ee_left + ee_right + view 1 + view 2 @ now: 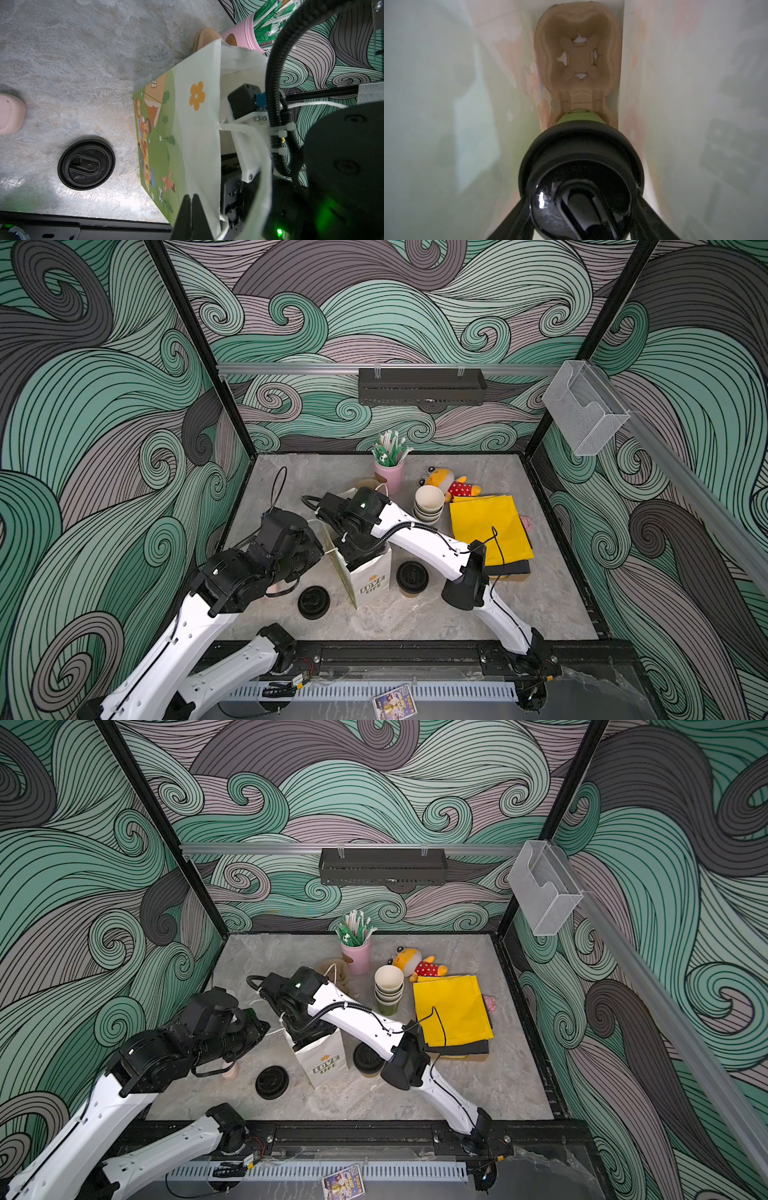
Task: Pack the takeout coffee
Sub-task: 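Lower the green cup into the carrier slot inside the bag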
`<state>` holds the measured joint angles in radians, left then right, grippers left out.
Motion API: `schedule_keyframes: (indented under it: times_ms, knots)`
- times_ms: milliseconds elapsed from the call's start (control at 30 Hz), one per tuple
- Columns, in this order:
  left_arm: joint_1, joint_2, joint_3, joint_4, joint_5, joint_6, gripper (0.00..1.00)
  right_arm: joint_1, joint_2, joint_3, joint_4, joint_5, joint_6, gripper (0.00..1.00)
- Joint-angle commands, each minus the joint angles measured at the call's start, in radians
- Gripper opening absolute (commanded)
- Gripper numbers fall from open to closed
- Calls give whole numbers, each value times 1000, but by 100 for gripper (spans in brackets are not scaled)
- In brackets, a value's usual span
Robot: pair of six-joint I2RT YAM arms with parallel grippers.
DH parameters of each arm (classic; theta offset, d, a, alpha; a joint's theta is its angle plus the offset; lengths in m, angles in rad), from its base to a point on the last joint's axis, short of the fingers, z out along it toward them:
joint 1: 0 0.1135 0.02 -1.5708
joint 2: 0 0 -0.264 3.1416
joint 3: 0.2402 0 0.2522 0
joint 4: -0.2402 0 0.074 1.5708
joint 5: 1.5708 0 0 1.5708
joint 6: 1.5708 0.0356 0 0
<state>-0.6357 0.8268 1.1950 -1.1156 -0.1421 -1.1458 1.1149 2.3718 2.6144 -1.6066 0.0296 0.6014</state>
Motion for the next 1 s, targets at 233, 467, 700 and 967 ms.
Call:
schedule_keyframes:
  times_ms: [233,467,700,967]
  knots:
    - [-2,-16,10,-37,-13,-5,3,-7,34,7,-159,6,-3,58]
    - [-3,-29,11,-50,-31,-9,0,-14,-14,-10,-163,17,6,57]
    - [-2,-24,11,-48,-33,-7,0,-15,-53,-11,-176,-8,16,57]
    - [-2,-17,14,-49,-33,-2,0,-14,-46,-17,-187,-16,9,57]
